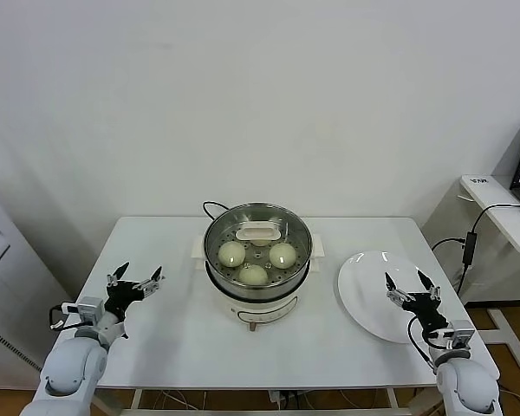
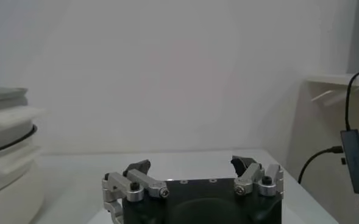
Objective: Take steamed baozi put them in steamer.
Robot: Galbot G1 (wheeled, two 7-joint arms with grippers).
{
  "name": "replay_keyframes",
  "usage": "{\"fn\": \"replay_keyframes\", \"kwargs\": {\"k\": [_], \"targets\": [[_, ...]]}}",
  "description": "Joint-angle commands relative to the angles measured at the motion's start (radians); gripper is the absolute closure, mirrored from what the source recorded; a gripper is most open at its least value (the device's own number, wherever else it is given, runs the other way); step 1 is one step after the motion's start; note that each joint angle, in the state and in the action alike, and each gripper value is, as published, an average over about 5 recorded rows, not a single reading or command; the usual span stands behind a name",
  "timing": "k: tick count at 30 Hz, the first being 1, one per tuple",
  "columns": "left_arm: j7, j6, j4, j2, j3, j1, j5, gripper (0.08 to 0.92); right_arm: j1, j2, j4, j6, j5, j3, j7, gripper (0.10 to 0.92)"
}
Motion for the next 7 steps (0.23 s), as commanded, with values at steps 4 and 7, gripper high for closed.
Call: {"fn": "replay_keyframes", "kwargs": {"k": [4, 7], "targets": [[0.005, 0.012, -0.008, 0.000, 0.005, 0.004, -0.007, 0.177, 0.004, 0.000, 0.000, -0.002, -0.006, -0.001, 0.010, 0.203], [0.004, 0.014, -0.008, 0.001, 0.006, 0.003, -0.010, 0.177, 0.003, -0.002, -0.003, -0.003, -0.006, -0.003, 0.008, 0.203]]}}
